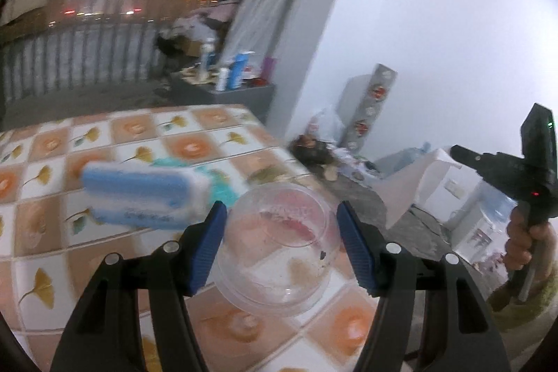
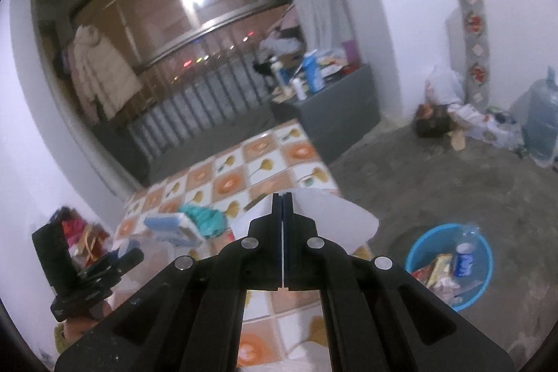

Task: Collect trash
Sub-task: 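Carry the dome and tissue over the blue wastebasket, then open both tools above the wastebasket to drop the dome and tissue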

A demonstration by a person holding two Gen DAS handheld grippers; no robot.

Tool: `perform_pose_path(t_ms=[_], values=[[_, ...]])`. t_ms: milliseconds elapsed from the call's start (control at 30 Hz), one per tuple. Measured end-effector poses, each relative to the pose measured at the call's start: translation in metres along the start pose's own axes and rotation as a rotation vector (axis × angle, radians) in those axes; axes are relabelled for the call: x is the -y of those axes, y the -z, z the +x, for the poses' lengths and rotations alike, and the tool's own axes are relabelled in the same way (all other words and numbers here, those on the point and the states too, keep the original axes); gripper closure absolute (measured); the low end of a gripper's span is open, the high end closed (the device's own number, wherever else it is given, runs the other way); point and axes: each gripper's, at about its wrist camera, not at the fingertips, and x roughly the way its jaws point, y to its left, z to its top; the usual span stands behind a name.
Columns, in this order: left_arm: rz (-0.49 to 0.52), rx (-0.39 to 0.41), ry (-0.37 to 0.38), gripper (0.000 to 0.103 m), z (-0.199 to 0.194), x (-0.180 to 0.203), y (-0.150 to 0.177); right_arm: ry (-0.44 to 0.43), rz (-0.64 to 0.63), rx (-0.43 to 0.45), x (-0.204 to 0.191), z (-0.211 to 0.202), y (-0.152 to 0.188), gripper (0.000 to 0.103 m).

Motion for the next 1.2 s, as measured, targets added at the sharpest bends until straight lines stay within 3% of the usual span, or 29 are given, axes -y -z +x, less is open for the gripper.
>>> perform_pose_path(t_ms=[300, 500, 833, 1033, 1200], values=[[0.15, -0.1, 0.226, 0.039, 0.067, 0.101, -0.028, 0.093, 0.142, 0.052, 0.085, -0.037, 0.015, 0.103], [0.172, -0.257, 0.353, 0.039, 0.152, 0.163, -0.039, 0.169, 0.215, 0.013, 0.139, -0.024, 0.036, 0.103], [0.281, -0.543, 0.355, 0.039, 0.309, 0.262, -0.014, 0.205, 0.368, -0.106, 0.229, 0.037, 0.074, 0.103], [0.298, -0.668, 0.309, 0.039, 0.389, 0.285, 0.015, 0.239, 0.398, -0.169, 0.265, 0.078, 0.097, 0.103], [0.265, -0.735, 0.274, 0.039, 0.436, 0.282, 0.024, 0.246, 0.419, -0.194, 0.283, 0.095, 0.11, 0.103]])
